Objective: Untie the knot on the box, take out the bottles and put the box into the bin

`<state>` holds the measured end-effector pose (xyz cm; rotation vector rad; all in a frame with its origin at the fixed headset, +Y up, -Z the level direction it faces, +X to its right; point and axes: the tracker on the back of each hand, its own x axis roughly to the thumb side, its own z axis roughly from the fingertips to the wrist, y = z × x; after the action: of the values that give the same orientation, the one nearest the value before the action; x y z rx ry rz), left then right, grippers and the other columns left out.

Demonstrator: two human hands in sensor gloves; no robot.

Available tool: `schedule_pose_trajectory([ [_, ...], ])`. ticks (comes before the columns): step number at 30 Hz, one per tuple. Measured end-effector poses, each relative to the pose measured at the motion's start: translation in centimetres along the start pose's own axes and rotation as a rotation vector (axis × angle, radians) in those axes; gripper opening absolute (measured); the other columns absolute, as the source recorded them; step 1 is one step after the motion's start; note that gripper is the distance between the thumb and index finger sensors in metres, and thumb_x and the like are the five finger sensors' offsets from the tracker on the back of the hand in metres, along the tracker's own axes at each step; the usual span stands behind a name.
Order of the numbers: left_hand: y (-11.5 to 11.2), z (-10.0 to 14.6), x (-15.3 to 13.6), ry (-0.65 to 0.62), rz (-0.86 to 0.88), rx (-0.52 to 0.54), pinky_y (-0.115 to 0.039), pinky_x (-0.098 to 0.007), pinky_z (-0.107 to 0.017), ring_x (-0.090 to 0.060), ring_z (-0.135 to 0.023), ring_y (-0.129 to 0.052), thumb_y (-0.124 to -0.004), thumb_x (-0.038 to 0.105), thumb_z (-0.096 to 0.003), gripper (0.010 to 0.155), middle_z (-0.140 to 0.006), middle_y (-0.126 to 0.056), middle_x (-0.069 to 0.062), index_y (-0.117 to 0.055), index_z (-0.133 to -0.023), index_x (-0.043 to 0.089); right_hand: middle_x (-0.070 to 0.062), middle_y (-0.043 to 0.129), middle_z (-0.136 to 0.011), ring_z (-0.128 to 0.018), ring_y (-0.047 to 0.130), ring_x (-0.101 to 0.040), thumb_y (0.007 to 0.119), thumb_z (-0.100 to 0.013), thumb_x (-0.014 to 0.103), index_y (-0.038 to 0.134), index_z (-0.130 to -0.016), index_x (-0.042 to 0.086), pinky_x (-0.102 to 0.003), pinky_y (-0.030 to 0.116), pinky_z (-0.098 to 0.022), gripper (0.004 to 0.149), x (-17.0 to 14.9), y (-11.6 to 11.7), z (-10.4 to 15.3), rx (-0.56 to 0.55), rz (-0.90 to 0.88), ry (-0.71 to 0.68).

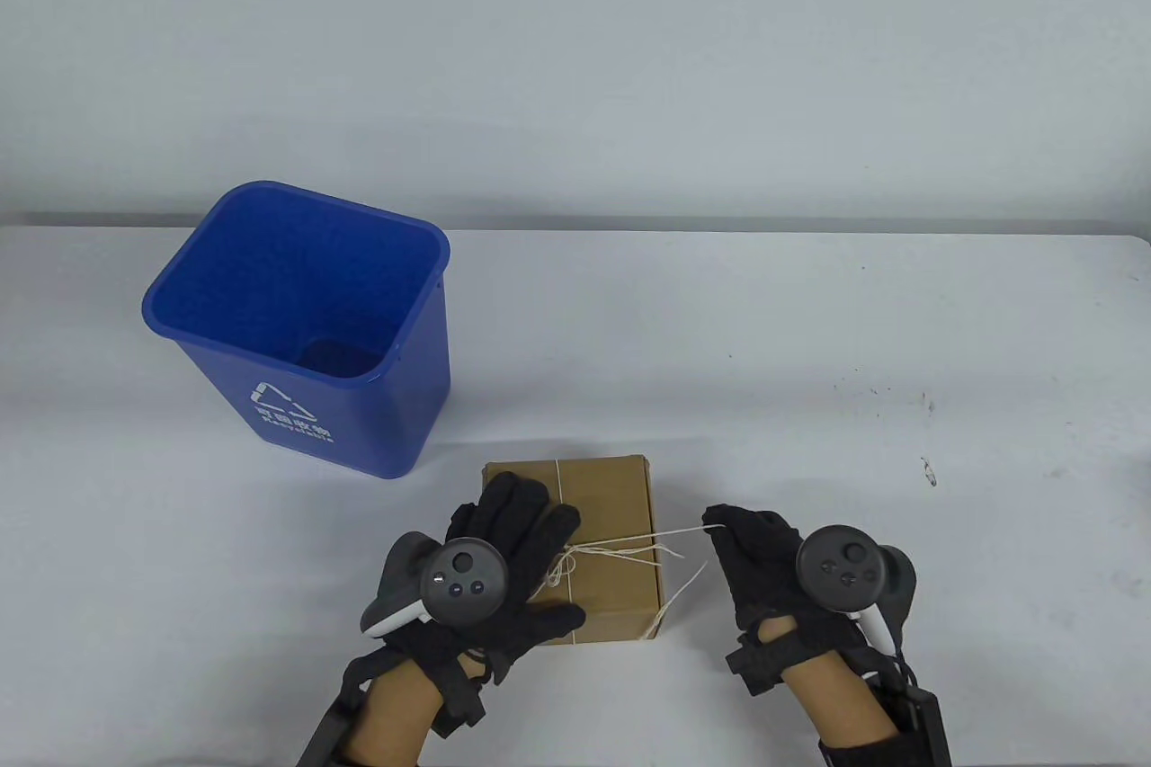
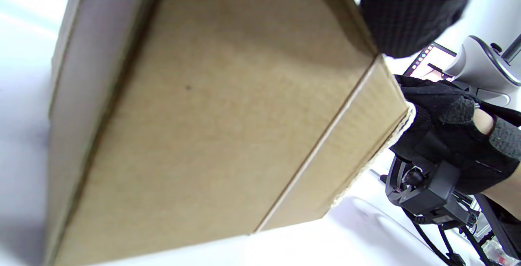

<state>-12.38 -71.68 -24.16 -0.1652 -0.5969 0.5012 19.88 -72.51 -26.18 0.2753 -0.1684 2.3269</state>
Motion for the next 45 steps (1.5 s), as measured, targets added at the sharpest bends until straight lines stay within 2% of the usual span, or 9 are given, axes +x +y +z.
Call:
schedule_pose_trajectory([
  [4,0.0,0.0,0.0,0.001,-0.002,-0.001,-0.019,-0.082,-0.070,-0.046,-0.111,0.002,-0.071,0.066,-0.0463,0.086,-0.120,-0.009,-0.012,-0.034,-0.118,0.035,-0.018,0.089,-0.072,-0.046,0.097,-0.030,0.071,-0.049,0.032,0.086,-0.081,0.011,-0.051,0.080,-0.038,0.041,-0.2,-0.1,-0.1,-0.002,-0.005,0.009],
  [14,0.0,0.1,0.0,0.008,0.011,-0.004,-0.019,-0.081,-0.070,-0.045,-0.110,0.003,-0.071,0.066,-0.0464,0.087,-0.120,-0.007,-0.011,-0.032,-0.118,0.034,-0.018,0.089,-0.073,-0.047,0.096,-0.031,0.072,-0.049,0.032,0.086,-0.081,0.011,-0.052,0.080,-0.038,0.041,-1.5,-1.0,-0.5,-0.013,0.008,0.078],
  [25,0.0,0.1,0.0,0.009,0.015,-0.005,-0.019,-0.081,-0.070,-0.045,-0.110,0.004,-0.071,0.066,-0.0463,0.087,-0.120,-0.007,-0.011,-0.032,-0.118,0.034,-0.020,0.087,-0.076,-0.050,0.096,-0.034,0.073,-0.049,0.031,0.087,-0.081,0.012,-0.054,0.078,-0.040,0.040,-3.3,-2.2,-1.1,0.022,0.100,0.187],
  [45,0.0,0.0,-0.1,0.010,0.021,-0.005,-0.020,-0.081,-0.070,-0.044,-0.110,0.004,-0.071,0.066,-0.0462,0.087,-0.120,-0.007,-0.010,-0.032,-0.118,0.034,-0.020,0.087,-0.077,-0.051,0.096,-0.034,0.073,-0.048,0.031,0.087,-0.081,0.013,-0.054,0.078,-0.041,0.040,-5.0,-4.0,-1.2,0.006,0.203,0.328],
])
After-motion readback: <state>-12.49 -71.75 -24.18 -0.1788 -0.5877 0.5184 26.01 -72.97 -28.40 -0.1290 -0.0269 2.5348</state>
